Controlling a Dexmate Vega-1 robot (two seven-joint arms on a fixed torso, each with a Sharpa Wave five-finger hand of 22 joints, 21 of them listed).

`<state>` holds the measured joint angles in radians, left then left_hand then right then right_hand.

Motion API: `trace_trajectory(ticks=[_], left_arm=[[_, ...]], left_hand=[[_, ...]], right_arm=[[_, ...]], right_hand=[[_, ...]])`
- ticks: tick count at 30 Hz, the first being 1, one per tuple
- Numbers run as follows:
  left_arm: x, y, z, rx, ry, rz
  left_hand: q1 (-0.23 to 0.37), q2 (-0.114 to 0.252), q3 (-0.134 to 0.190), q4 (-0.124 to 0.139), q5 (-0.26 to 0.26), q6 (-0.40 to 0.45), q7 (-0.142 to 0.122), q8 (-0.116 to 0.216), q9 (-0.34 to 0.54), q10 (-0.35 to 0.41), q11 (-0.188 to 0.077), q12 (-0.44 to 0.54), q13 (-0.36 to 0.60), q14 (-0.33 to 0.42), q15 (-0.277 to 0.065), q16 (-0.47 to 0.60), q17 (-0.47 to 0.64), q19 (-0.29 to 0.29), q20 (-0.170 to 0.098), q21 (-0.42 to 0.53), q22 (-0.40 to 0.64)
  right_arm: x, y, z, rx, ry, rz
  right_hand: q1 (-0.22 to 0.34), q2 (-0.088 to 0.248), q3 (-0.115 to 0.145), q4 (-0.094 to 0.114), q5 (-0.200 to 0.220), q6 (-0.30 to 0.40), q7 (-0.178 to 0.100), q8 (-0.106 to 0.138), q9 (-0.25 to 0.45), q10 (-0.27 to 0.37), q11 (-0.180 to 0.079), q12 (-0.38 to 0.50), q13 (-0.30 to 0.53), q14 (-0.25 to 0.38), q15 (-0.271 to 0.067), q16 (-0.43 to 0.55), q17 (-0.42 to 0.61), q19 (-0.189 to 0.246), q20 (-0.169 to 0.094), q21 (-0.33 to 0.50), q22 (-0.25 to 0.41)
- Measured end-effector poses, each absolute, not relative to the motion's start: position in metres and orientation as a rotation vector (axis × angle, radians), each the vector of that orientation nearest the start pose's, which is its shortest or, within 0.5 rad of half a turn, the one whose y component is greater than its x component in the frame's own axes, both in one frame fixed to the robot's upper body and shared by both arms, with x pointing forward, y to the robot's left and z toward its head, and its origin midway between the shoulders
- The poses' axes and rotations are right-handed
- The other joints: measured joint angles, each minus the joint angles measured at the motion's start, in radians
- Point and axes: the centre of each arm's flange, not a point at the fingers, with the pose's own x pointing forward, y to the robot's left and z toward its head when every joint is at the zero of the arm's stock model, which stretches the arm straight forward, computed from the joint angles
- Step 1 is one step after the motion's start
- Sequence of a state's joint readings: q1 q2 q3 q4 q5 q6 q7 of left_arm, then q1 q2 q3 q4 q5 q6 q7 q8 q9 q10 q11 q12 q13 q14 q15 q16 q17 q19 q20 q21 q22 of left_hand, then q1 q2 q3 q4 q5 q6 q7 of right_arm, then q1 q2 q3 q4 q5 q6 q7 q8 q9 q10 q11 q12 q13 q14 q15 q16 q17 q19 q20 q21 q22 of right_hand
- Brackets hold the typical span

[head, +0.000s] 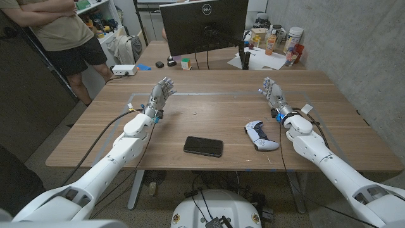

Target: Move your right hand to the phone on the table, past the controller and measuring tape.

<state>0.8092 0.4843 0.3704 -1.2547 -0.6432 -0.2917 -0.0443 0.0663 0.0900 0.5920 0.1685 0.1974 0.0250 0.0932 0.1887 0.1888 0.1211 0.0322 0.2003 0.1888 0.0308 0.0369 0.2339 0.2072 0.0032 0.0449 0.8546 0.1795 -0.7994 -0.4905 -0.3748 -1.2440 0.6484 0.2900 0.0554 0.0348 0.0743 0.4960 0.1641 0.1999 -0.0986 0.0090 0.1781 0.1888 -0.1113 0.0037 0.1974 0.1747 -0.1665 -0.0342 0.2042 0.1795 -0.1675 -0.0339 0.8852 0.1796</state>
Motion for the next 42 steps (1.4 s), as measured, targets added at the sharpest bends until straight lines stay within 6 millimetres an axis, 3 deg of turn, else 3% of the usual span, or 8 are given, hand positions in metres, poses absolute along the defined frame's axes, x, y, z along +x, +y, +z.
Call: trace_trajectory(ticks=[28,35,42], left_arm=[[0.667,0.290,-0.022,-0.052,-0.585,-0.207],[0.668,0.288,-0.023,-0.048,-0.580,-0.212],[0.668,0.287,-0.024,-0.051,-0.578,-0.211]], left_hand=[[0.000,0.000,0.001,0.001,0.000,0.000,0.000,0.004,0.000,0.003,0.004,0.000,0.000,0.000,0.000,0.000,0.000,0.000,0.000,0.004,0.000],[0.000,0.000,0.001,0.001,0.000,0.000,0.000,0.004,0.000,0.003,0.004,0.000,0.000,0.000,0.000,0.000,0.000,0.000,0.000,0.004,0.000],[0.000,0.000,0.001,0.001,0.000,0.000,0.000,0.004,0.000,0.003,0.004,0.000,0.000,0.000,0.000,0.000,0.000,0.000,0.000,0.004,0.000]], right_arm=[[0.667,-0.288,-0.019,0.026,-0.583,0.204],[0.661,-0.289,-0.018,-0.009,-0.590,0.192],[0.658,-0.291,-0.017,-0.041,-0.595,0.167]], right_hand=[[0.000,0.000,0.000,0.000,0.000,0.000,0.000,0.000,0.000,0.000,0.000,0.000,0.000,-0.003,0.004,0.000,0.000,0.000,0.000,0.007,0.000],[0.000,0.000,0.000,0.000,0.000,0.016,0.014,0.008,0.000,0.020,0.020,0.014,0.000,-0.003,0.004,0.000,0.000,0.000,0.000,0.007,0.000],[0.000,0.000,0.000,0.000,0.000,0.026,0.014,0.008,0.000,0.028,0.020,0.015,0.000,0.000,0.008,0.000,0.000,0.000,0.000,0.007,0.000]])
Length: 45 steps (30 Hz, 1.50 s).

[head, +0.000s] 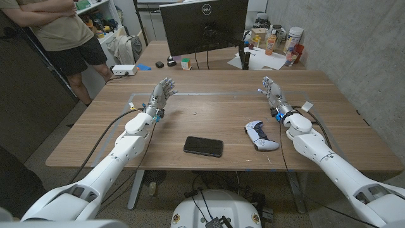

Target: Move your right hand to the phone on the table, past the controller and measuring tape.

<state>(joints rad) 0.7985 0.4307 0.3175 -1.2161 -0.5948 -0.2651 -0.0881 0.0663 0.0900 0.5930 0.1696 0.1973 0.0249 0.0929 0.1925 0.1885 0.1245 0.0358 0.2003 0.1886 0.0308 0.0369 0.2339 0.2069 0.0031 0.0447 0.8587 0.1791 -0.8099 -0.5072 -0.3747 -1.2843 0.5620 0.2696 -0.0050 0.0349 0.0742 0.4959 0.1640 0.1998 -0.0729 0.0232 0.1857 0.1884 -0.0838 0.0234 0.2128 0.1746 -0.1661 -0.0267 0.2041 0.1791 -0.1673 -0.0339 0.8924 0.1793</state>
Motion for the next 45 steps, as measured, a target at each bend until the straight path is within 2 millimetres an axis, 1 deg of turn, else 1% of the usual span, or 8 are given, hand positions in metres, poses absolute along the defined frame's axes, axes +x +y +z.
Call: trace_trajectory(ticks=[13,15,30,34,35,39,40,45], left_arm=[[0.673,0.287,-0.022,-0.047,-0.572,-0.211],[0.673,0.286,-0.022,-0.044,-0.571,-0.215],[0.676,0.286,-0.023,-0.041,-0.565,-0.221],[0.678,0.286,-0.023,-0.042,-0.563,-0.220],[0.678,0.285,-0.023,-0.040,-0.564,-0.225],[0.679,0.284,-0.023,-0.041,-0.562,-0.225],[0.679,0.284,-0.023,-0.041,-0.561,-0.224],[0.680,0.283,-0.022,-0.036,-0.562,-0.234]], left_hand=[[0.000,0.000,0.000,0.000,0.000,0.000,0.000,0.000,0.000,0.000,0.000,0.000,0.000,0.000,0.000,0.000,0.000,0.000,0.000,0.000,0.000],[0.000,0.000,0.000,0.000,0.000,0.000,0.000,0.000,0.000,0.000,0.000,0.000,0.000,0.000,0.000,0.000,0.000,0.000,0.000,0.000,0.000],[0.000,0.000,0.000,0.000,0.000,0.000,0.000,0.000,0.000,0.000,0.000,0.000,0.000,0.000,0.000,0.000,0.000,0.000,0.000,0.000,0.000],[0.000,0.000,0.000,0.000,0.000,0.000,0.000,0.000,0.000,0.000,0.000,0.000,0.000,0.000,0.000,0.000,0.000,0.000,0.000,0.000,0.000],[0.000,0.000,0.000,0.000,0.000,0.000,0.000,0.000,0.000,0.000,0.000,0.000,0.000,0.000,0.000,0.000,0.000,0.000,0.000,0.000,0.000],[0.000,0.000,0.000,0.000,0.000,0.000,0.000,0.000,0.000,0.000,0.000,0.000,0.000,0.000,0.000,0.000,0.000,0.000,0.000,0.000,0.000],[0.000,0.000,0.000,0.000,0.000,0.000,0.000,0.000,0.000,0.000,0.000,0.000,0.000,0.000,0.000,0.000,0.000,0.000,0.000,0.000,0.000],[0.000,0.000,0.000,0.000,0.000,0.000,0.000,0.000,0.000,0.000,0.000,0.000,0.000,0.000,0.000,0.000,0.000,0.000,0.000,0.000,0.000]], right_arm=[[0.641,-0.292,-0.021,-0.122,-0.623,0.126],[0.630,-0.290,-0.022,-0.148,-0.638,0.131],[0.595,-0.278,-0.028,-0.277,-0.689,0.080],[0.596,-0.281,-0.029,-0.305,-0.688,0.036],[0.583,-0.273,-0.034,-0.313,-0.697,0.054],[0.585,-0.276,-0.035,-0.338,-0.692,0.011],[0.571,-0.268,-0.042,-0.342,-0.698,0.027],[0.564,-0.268,-0.047,-0.374,-0.693,-0.016]], right_hand=[[0.000,0.000,0.000,0.000,0.000,0.020,-0.002,0.008,0.005,0.016,0.005,0.007,0.000,0.013,0.012,0.008,0.000,0.000,0.000,0.000,0.000],[0.000,0.000,0.000,0.000,0.000,0.021,0.000,0.008,0.005,0.021,0.010,0.007,0.000,0.013,0.013,0.008,0.000,0.000,0.000,0.000,0.000],[0.000,0.000,0.004,-0.004,0.000,0.052,-0.005,0.008,0.005,0.045,0.013,0.006,0.000,0.054,0.032,0.019,0.000,0.000,0.000,0.008,0.000],[0.004,0.004,0.004,-0.004,0.000,0.052,-0.005,0.008,0.005,0.045,0.013,0.006,0.000,0.054,0.032,0.019,0.000,0.000,0.000,0.008,0.000],[0.004,0.004,0.004,-0.004,0.000,0.052,-0.005,0.008,0.005,0.045,0.013,0.006,0.000,0.054,0.032,0.019,0.000,0.000,0.000,0.008,0.000],[0.004,0.004,0.004,-0.004,0.000,0.052,-0.005,0.008,0.005,0.045,0.013,0.006,0.000,0.054,0.032,0.019,0.000,-0.007,0.008,0.008,0.000],[0.004,0.004,0.002,-0.006,0.000,0.053,-0.006,0.008,0.005,0.045,0.013,0.006,0.000,0.054,0.032,0.019,0.000,-0.004,0.011,0.008,0.000],[0.004,0.004,0.000,-0.008,0.000,0.057,-0.011,0.008,0.005,0.045,0.012,0.006,0.000,0.054,0.032,0.019,0.000,-0.007,0.015,0.008,0.000]])
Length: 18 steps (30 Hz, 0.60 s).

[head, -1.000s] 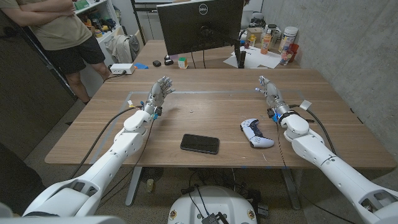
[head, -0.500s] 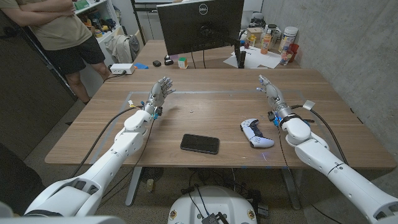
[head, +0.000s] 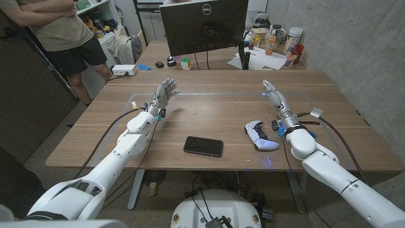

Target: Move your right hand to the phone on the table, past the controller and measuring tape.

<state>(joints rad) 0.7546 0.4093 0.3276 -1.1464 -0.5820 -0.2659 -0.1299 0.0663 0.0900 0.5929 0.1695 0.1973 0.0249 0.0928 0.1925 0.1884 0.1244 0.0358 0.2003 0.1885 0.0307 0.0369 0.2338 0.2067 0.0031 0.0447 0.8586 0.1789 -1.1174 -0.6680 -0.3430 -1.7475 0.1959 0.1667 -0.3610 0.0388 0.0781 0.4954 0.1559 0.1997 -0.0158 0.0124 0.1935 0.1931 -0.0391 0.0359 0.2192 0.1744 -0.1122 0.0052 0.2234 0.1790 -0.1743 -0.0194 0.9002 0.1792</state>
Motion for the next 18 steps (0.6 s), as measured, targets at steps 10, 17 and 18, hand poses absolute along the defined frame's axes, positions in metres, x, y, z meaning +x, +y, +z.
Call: trace_trajectory(ticks=[10,17,18], left_arm=[[0.680,0.282,-0.022,-0.030,-0.563,-0.251],[0.681,0.283,-0.022,-0.025,-0.561,-0.256],[0.681,0.283,-0.022,-0.022,-0.561,-0.265]], left_hand=[[0.000,0.000,0.000,0.000,0.000,0.000,0.000,0.000,0.000,0.000,0.000,0.000,0.000,0.000,0.000,0.000,0.000,0.000,0.000,0.000,0.000],[0.000,0.000,0.000,0.000,0.000,0.000,0.000,0.000,0.000,0.000,0.000,0.000,0.000,0.000,0.000,0.000,0.000,0.000,0.000,0.000,0.000],[0.000,0.000,0.000,0.000,0.000,0.000,0.000,0.000,0.000,0.000,0.000,0.000,0.000,0.000,0.000,0.000,0.000,0.000,0.000,0.000,0.000]], right_arm=[[0.535,-0.254,-0.062,-0.451,-0.684,-0.089],[0.524,-0.249,-0.068,-0.516,-0.675,-0.147],[0.509,-0.231,-0.073,-0.513,-0.684,-0.121]], right_hand=[[0.000,0.000,-0.004,-0.004,0.000,0.007,0.007,0.000,0.000,0.000,0.000,0.000,0.000,0.013,-0.002,0.000,0.000,0.001,0.001,0.006,0.000],[0.000,0.000,-0.004,-0.004,0.000,0.007,0.007,0.000,0.000,0.011,0.000,0.000,0.000,0.022,0.000,0.000,0.000,0.007,0.007,0.010,0.000],[0.000,0.000,-0.004,-0.004,0.000,0.011,0.011,0.000,0.000,0.011,0.000,0.000,0.000,0.022,0.000,0.000,0.000,0.007,0.007,0.010,0.000]])
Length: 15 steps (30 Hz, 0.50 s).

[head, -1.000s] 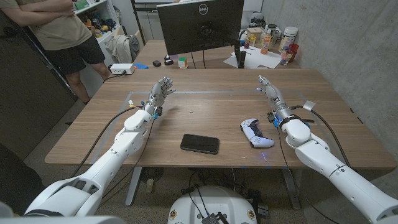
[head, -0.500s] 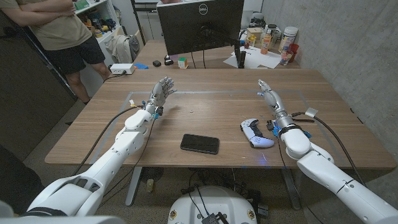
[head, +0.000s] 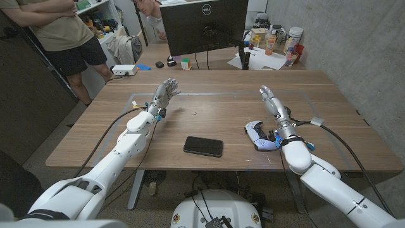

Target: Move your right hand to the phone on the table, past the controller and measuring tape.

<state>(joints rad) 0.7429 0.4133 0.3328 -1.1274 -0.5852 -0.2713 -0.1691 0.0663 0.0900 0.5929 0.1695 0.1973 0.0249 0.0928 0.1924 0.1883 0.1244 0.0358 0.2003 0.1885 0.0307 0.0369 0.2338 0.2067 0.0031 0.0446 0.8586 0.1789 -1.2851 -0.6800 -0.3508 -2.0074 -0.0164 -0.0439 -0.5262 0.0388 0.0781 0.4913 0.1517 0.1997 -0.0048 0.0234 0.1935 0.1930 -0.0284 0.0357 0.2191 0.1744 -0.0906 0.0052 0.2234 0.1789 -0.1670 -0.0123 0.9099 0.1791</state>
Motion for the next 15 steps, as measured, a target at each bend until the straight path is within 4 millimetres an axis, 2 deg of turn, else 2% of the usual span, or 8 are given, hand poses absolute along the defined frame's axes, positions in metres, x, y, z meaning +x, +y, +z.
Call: trace_trajectory(ticks=[4,5,7,8,11,12,15], left_arm=[[0.682,0.284,-0.021,-0.019,-0.559,-0.262],[0.682,0.283,-0.021,-0.016,-0.559,-0.272],[0.683,0.284,-0.020,-0.015,-0.558,-0.270],[0.683,0.284,-0.020,-0.012,-0.557,-0.276],[0.684,0.285,-0.020,-0.011,-0.556,-0.274],[0.684,0.284,-0.019,-0.007,-0.555,-0.283],[0.686,0.284,-0.019,-0.005,-0.553,-0.281]], left_hand=[[0.000,0.000,0.000,0.000,0.000,0.000,0.000,0.000,0.000,0.000,0.000,0.000,0.000,0.000,0.000,0.000,0.000,0.000,0.000,0.000,0.000],[0.000,0.000,0.000,0.000,0.000,0.000,0.000,0.000,0.000,0.000,0.000,0.000,0.000,0.000,0.000,0.000,0.000,0.000,0.000,0.000,0.000],[0.000,0.000,0.000,0.000,0.000,0.000,0.000,0.000,0.000,0.000,0.000,0.000,0.000,0.000,0.000,0.000,0.000,0.000,0.000,0.000,0.000],[0.000,0.000,0.000,0.000,0.000,0.000,0.000,0.000,0.000,0.000,0.000,0.000,0.000,0.000,0.000,0.000,0.000,0.000,0.000,0.000,0.000],[0.000,0.000,0.000,0.000,0.000,0.000,0.000,0.000,0.000,0.000,0.000,0.000,0.000,0.000,0.000,0.000,0.000,0.000,0.000,0.000,0.000],[0.000,0.000,0.000,0.000,0.000,0.000,0.000,0.000,0.000,0.000,0.000,0.000,0.000,0.000,0.000,0.000,0.000,0.000,0.000,0.000,0.000],[0.000,0.000,0.000,0.000,0.000,0.000,0.000,0.000,0.000,0.000,0.000,0.000,0.000,0.000,0.000,0.000,0.000,0.000,0.000,0.000,0.000]], right_arm=[[0.510,-0.236,-0.074,-0.563,-0.675,-0.171],[0.498,-0.218,-0.079,-0.545,-0.683,-0.134],[0.499,-0.222,-0.080,-0.580,-0.679,-0.168],[0.493,-0.212,-0.083,-0.575,-0.680,-0.152],[0.494,-0.216,-0.084,-0.613,-0.673,-0.186],[0.486,-0.201,-0.089,-0.610,-0.676,-0.165],[0.487,-0.206,-0.089,-0.657,-0.669,-0.206]], right_hand=[[0.000,0.000,0.000,0.000,0.000,0.001,0.002,0.000,0.000,0.000,0.000,0.000,0.000,0.000,0.000,0.000,0.000,-0.006,-0.006,0.000,0.000],[0.003,0.003,0.000,0.000,0.000,-0.001,0.004,0.000,0.000,0.000,0.000,0.000,0.000,0.000,0.000,0.000,0.000,-0.006,-0.006,0.000,0.000],[0.005,0.005,0.000,0.000,0.000,-0.003,0.006,0.000,0.000,0.000,0.000,0.000,0.000,0.000,0.000,0.000,0.000,-0.006,-0.006,0.000,0.000],[0.005,0.005,0.000,0.000,0.000,-0.003,0.006,0.000,0.000,0.000,0.000,0.000,0.000,0.000,0.000,0.000,0.000,-0.006,-0.006,0.000,0.000],[0.005,0.005,0.003,-0.003,0.000,-0.002,0.006,0.000,0.000,0.000,0.000,0.000,0.000,0.000,0.000,0.000,0.000,-0.006,-0.006,0.000,0.000],[0.005,0.005,0.004,-0.004,0.000,-0.003,0.006,0.000,0.000,0.000,0.000,0.000,0.000,0.000,0.000,0.000,0.000,-0.006,-0.006,0.000,0.000],[0.005,0.005,0.004,-0.004,0.000,-0.003,0.006,0.000,0.000,0.000,0.000,0.000,0.000,0.000,0.000,0.000,0.000,-0.006,-0.006,0.000,0.000]])
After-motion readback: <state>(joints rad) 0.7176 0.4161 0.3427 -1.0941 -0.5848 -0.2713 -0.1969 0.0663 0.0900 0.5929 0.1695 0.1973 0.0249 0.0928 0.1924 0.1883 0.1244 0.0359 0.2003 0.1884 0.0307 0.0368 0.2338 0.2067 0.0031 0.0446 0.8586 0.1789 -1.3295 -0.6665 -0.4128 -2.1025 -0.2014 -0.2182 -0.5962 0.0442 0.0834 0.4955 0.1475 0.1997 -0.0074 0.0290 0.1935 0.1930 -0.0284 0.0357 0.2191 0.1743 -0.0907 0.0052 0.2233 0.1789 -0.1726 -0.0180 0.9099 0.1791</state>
